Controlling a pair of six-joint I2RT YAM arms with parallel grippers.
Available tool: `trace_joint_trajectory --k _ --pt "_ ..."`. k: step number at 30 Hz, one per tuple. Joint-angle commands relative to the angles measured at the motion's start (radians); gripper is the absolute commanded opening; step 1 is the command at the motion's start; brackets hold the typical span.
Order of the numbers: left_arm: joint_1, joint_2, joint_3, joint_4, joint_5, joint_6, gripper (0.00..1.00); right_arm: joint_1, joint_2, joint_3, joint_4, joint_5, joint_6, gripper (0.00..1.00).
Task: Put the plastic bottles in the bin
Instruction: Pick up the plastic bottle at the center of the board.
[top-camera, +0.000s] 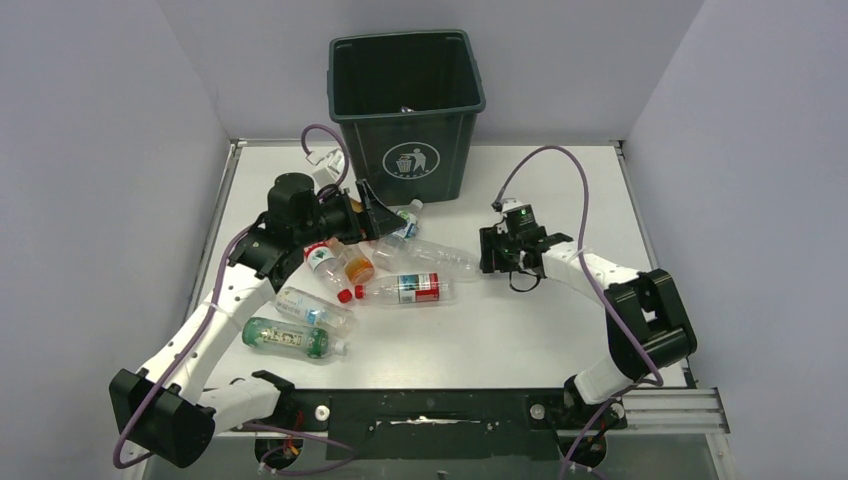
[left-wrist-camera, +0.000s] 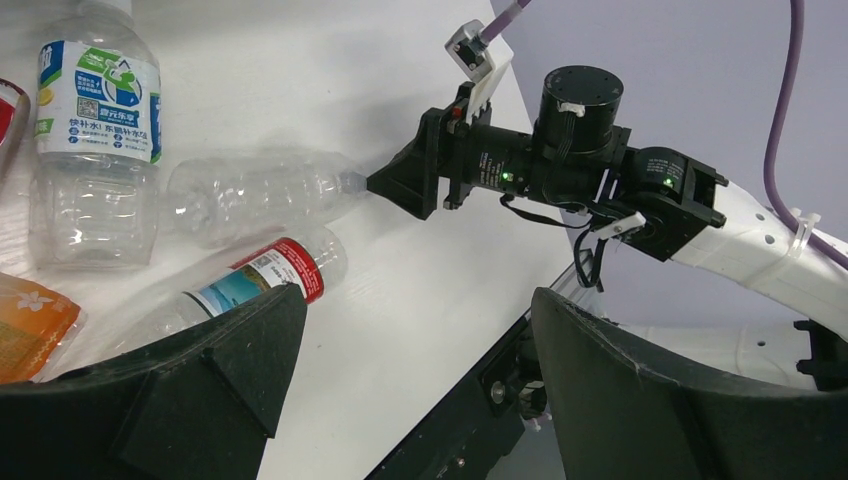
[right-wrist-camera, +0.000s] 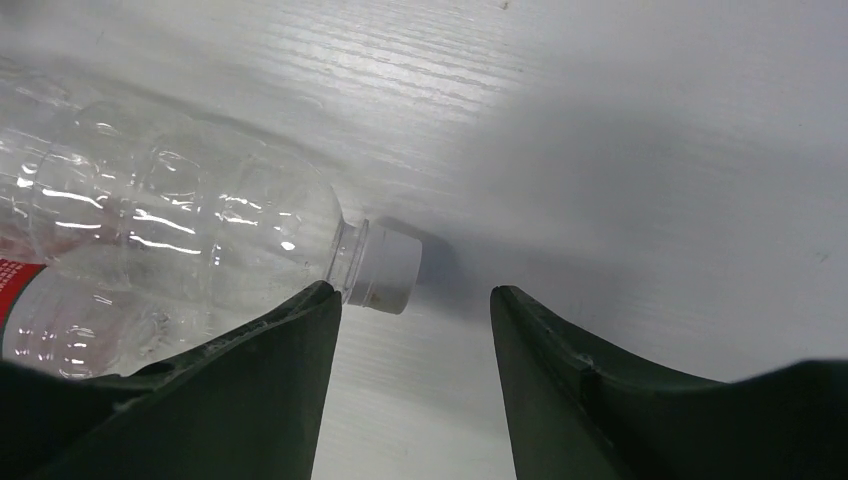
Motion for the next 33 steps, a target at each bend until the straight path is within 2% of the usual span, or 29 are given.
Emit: trace_joint_trajectory --k 1,7,10,18,26,33 --pt "-0.009 0.000 0.004 0.040 0.010 0.009 0.84 0.038 -0.021 -0.009 0.056 -0.003 -0.020 0.57" --pt "-0.012 0.002 -0.005 0.046 0.011 0.010 0.84 0.073 -0.050 -0.015 0.042 0.033 -0.010 0.56" --pt "-0.015 0.003 -0.009 0.049 0.011 0.007 0.84 0.074 -0.085 -0.017 0.034 0.033 0.005 0.61" --pt "-0.021 0.001 -0.023 0.052 0.008 0.007 0.84 0.077 -0.151 0.035 -0.024 0.044 -0.020 0.63" --pt "-0.029 -0.022 -0.046 0.029 -0.003 0.003 0.84 0.106 -0.070 0.139 0.000 -0.004 -0.091 0.66" --pt "-0.044 -0.038 -0.059 0.027 -0.017 -0.011 0.84 0.118 0.017 0.196 0.049 -0.150 -0.121 0.67"
